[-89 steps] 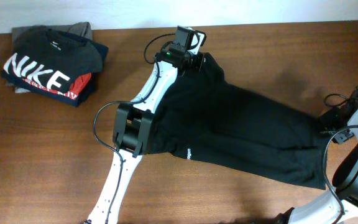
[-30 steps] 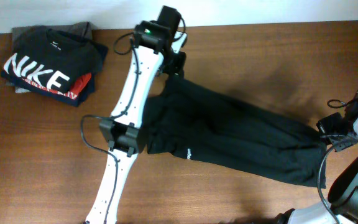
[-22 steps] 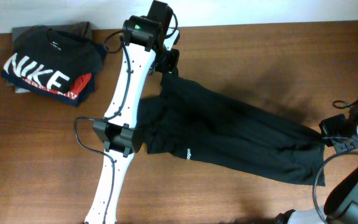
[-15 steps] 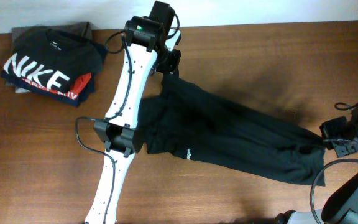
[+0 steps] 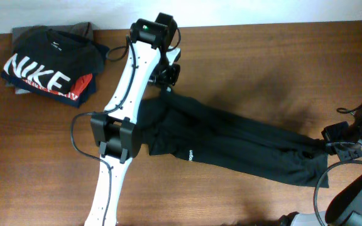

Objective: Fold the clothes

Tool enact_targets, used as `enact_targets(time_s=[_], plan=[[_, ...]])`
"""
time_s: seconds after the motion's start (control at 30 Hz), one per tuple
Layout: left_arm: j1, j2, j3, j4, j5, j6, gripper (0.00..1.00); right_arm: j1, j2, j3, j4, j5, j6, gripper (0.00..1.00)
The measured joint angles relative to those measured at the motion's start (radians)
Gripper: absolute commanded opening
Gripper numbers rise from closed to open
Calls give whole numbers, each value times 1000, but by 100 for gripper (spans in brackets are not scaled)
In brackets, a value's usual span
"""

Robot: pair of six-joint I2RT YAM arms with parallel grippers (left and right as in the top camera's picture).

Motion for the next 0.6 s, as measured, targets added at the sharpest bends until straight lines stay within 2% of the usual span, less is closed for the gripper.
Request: enact_targets(time_s=[0.27,0.6], plan=[[1,-137,-206,0,-3,0,0,0,0,0,-49,7,-1,4],[1,-161,-383,0,-38,0,0,0,0,0,-74,49,-2,4]])
